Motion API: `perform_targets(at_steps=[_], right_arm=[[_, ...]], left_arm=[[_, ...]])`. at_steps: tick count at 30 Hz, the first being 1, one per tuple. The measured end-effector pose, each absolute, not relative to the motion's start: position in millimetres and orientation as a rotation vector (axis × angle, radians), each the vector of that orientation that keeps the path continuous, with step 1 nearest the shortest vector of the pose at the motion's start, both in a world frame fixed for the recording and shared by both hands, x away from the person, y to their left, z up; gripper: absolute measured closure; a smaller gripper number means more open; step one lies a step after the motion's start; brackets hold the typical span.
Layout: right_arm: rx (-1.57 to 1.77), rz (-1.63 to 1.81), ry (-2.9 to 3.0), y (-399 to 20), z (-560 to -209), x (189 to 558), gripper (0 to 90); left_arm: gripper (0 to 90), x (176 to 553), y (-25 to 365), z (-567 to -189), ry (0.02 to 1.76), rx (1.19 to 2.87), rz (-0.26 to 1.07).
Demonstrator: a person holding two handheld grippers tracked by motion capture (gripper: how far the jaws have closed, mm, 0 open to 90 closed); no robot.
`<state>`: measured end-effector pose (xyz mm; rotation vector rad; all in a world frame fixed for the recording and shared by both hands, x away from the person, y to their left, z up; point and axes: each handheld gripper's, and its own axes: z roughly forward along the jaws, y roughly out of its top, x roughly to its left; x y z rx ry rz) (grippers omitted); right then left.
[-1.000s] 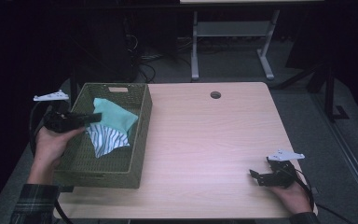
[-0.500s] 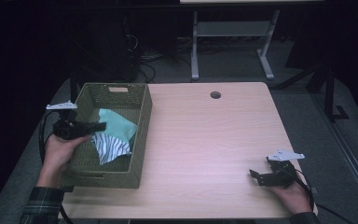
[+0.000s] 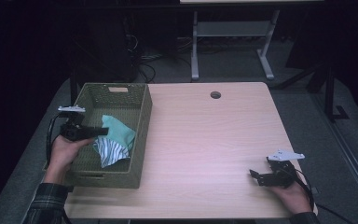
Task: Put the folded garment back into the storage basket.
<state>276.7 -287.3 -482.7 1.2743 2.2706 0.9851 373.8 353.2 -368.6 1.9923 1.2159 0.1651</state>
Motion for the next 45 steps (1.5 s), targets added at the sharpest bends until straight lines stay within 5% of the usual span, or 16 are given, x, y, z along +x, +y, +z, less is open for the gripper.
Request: perform_targets(at_steps=[21, 45], right_arm=[[1.275, 0.986, 2.270, -287.2, -482.7, 276.7, 10.3], [1.273, 0.986, 2.271, -287.3, -482.8, 276.7, 10.4]], left_arm=[[78.0, 384.8, 362.7, -393.5, 1.405, 2.153, 0.336], [22.6, 383.9, 364.7, -390.2, 1.434, 2.090, 0.499]])
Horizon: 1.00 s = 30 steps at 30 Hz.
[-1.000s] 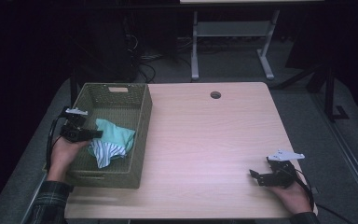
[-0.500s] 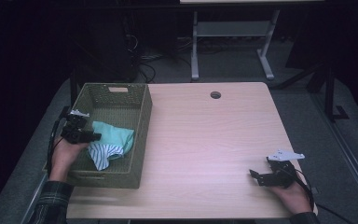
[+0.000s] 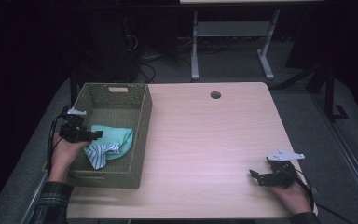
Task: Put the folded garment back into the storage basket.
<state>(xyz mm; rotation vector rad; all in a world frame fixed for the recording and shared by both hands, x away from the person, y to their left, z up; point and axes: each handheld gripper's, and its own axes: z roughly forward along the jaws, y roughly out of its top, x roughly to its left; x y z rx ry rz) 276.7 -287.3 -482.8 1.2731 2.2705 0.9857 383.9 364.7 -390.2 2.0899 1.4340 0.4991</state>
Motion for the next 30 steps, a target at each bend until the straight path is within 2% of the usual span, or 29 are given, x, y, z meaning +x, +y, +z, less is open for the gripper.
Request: perform_targets(at_steps=[3, 8, 30], right_arm=[[1.274, 0.986, 2.270, -287.3, -482.7, 276.7, 10.4], [1.273, 0.986, 2.271, -287.3, -482.7, 276.7, 10.3], [1.272, 0.987, 2.273, -287.2, -482.7, 276.6, 10.3]], left_arm=[[16.3, 384.6, 364.1, -388.5, 1.425, 2.074, 0.492], [13.3, 382.5, 360.1, -380.9, 1.400, 2.029, 0.499], [13.4, 368.7, 297.1, -343.8, 1.203, 1.996, 0.476]])
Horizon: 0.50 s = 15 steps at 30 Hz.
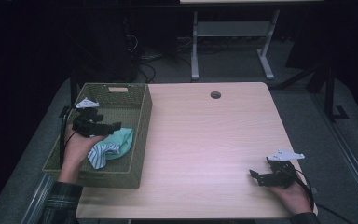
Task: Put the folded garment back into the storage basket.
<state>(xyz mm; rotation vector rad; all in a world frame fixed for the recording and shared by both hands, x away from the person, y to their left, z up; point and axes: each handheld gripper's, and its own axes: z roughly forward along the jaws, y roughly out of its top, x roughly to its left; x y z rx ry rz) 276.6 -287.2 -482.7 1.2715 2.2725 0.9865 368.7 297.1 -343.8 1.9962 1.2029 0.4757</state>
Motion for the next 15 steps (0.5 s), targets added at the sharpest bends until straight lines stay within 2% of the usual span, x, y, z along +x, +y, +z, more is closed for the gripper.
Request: perform_targets(at_steps=[15], right_arm=[[1.269, 0.987, 2.274, -287.2, -482.8, 276.6, 10.3]], left_arm=[[13.4, 356.1, 242.0, -328.4, 1.071, 2.009, 0.406]])
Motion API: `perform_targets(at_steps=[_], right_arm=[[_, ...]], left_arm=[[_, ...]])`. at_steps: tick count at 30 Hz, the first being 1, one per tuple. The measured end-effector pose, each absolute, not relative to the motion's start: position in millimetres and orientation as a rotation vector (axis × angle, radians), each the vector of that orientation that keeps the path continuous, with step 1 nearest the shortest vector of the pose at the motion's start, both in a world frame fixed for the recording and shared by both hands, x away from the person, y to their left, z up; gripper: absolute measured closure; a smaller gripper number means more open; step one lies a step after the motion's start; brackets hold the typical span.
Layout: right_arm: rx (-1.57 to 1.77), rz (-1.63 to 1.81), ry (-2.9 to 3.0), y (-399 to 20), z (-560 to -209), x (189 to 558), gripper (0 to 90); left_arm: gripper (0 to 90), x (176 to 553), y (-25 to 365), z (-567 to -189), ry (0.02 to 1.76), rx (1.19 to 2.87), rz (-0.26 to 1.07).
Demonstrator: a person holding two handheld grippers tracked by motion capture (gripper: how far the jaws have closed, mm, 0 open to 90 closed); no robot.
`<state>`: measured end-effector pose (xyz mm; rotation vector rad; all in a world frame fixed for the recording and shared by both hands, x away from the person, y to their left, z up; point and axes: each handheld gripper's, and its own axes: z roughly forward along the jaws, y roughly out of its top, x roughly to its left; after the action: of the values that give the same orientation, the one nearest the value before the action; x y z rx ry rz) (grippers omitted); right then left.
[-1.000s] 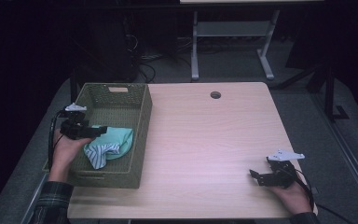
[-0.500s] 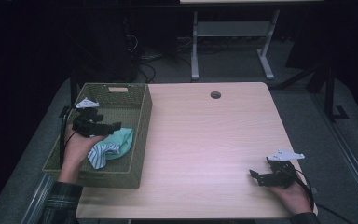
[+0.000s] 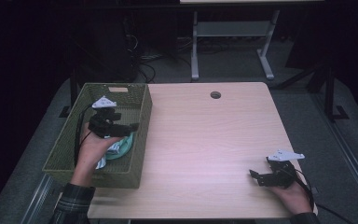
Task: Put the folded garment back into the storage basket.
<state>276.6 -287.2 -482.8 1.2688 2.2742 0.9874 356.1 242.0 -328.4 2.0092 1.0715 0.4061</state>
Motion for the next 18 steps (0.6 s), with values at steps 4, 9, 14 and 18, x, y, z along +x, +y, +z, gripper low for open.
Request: perform_targets(at_steps=[4, 9, 14, 18], right_arm=[[1.269, 0.987, 2.274, -287.2, -482.8, 276.6, 10.3], [1.269, 0.988, 2.274, -287.2, -482.8, 276.6, 10.3], [1.268, 0.988, 2.275, -287.2, -482.8, 276.6, 10.3], [1.267, 0.988, 2.276, -287.2, -482.8, 276.6, 10.3]], left_arm=[[13.4, 354.0, 227.3, -330.6, 1.043, 2.020, 0.384], [13.6, 352.0, 209.8, -333.6, 1.014, 2.017, 0.351], [13.6, 351.5, 192.8, -336.6, 0.985, 2.018, 0.320], [13.6, 350.5, 179.4, -339.9, 0.959, 2.022, 0.300]])
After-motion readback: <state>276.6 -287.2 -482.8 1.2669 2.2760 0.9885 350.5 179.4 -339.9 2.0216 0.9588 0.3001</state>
